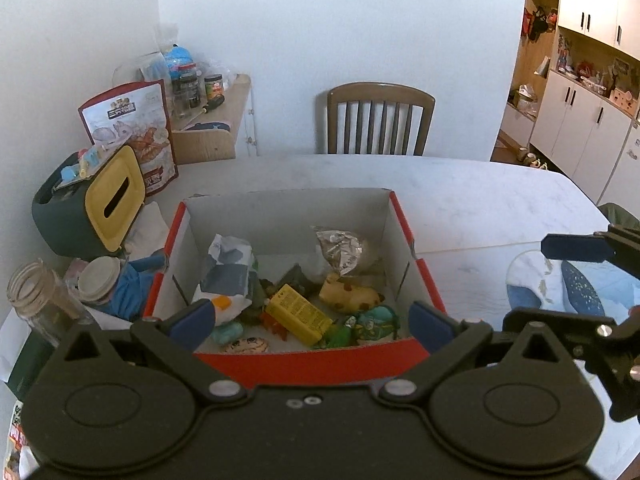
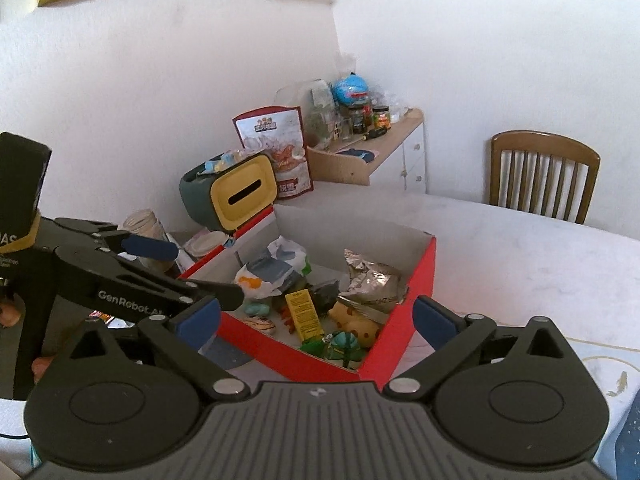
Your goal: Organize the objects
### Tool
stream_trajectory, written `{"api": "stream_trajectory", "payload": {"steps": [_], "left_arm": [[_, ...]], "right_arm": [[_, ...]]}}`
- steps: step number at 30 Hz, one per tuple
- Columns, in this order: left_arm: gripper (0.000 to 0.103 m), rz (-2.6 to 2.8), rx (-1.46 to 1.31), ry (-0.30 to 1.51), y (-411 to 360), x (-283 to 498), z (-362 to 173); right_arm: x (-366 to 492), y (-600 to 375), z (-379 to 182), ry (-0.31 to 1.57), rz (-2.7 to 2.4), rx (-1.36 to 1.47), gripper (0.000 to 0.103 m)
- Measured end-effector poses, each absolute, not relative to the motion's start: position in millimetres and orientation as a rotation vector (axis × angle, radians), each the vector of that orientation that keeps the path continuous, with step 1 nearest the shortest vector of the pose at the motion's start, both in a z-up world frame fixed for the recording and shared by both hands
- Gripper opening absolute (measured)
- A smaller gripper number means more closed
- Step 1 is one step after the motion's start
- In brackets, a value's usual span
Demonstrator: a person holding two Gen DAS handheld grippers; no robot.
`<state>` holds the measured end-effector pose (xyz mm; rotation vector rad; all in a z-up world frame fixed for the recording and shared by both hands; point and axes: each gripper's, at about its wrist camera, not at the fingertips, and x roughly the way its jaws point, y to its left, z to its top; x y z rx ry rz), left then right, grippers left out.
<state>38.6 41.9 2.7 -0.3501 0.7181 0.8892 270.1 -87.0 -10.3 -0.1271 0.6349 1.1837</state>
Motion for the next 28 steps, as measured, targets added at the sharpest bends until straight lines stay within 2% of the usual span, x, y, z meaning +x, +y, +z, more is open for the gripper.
{"api": "stream_trajectory", "payload": {"steps": [28], "left_arm": [[0.103, 0.906, -0.307, 0.737, 8.6, 61.3, 0.5]], "right_arm": [[283.0, -153.9, -20.6, 0.611, 1.066, -0.084, 0.103]]}}
